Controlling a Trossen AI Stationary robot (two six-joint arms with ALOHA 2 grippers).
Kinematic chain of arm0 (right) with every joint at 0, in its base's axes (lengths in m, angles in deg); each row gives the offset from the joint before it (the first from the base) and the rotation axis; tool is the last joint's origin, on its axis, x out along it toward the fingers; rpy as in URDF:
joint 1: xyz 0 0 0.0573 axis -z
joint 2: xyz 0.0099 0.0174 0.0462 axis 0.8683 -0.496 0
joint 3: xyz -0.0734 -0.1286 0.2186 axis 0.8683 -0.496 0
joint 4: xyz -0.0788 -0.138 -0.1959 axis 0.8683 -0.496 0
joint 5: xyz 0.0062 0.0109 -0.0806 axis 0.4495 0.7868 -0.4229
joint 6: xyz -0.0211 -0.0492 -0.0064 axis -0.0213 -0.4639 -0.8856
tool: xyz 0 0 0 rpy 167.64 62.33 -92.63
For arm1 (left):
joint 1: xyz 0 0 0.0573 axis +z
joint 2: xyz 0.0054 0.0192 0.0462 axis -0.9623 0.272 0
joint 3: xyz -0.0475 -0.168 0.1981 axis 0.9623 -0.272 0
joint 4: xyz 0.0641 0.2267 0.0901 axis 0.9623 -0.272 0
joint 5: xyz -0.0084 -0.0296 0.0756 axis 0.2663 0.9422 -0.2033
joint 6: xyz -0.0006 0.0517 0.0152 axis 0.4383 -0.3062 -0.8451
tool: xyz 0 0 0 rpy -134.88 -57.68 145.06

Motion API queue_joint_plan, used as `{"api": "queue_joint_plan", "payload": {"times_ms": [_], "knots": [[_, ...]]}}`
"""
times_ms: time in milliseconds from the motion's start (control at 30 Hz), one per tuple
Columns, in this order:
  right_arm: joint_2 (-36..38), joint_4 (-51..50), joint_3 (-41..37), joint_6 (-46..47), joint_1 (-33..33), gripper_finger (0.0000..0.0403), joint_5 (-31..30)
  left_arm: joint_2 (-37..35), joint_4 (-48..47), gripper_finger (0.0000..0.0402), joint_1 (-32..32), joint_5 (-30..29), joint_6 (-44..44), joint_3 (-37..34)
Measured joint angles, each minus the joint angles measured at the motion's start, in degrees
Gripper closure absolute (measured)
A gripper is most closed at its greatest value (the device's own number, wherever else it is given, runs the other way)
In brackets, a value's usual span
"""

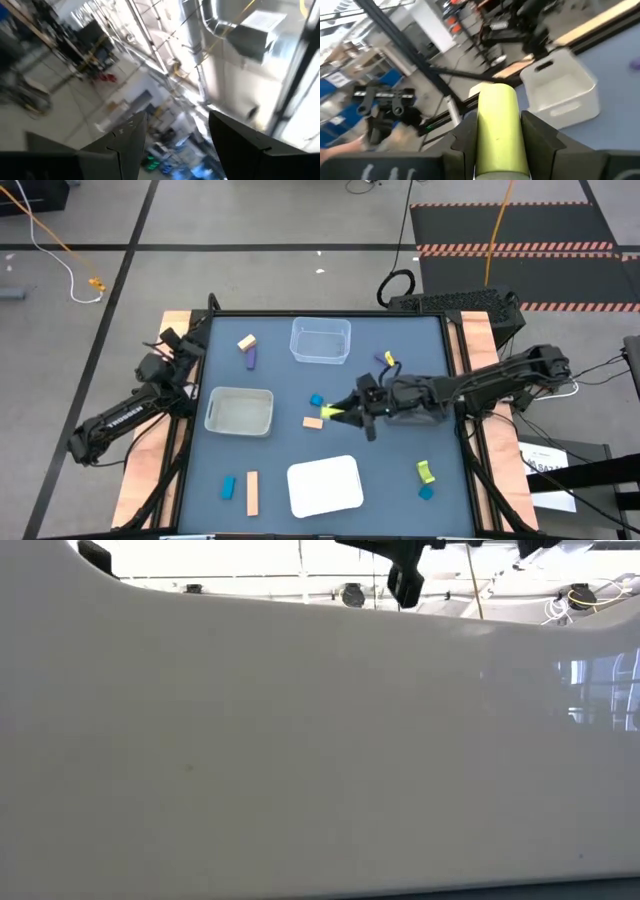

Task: Sort & place blocks by color
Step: Put the green block into the white bin

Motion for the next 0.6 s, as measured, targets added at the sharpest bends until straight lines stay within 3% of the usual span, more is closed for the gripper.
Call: {"api": "queue_joint_plan", "payload": {"times_ms": [300,467,600], "knots": [[-5.17,-1.61,0.02,9.28,-1.27,0.0296,12.13,0.00,0.24,0.0186,-1.53,3.73,4.46,0.00],[-9.00,-1.06,0.02,15.91,-4.51,0.0296,11.59,0.00,0.19,0.0186,-2.38,9.67,7.66,0.00],[-10.92,-1.10,0.02,18.67,-8.39,0.0296,5.07,0.00,-1.44,0.0185,-3.04,11.14,12.67,0.00]]}}
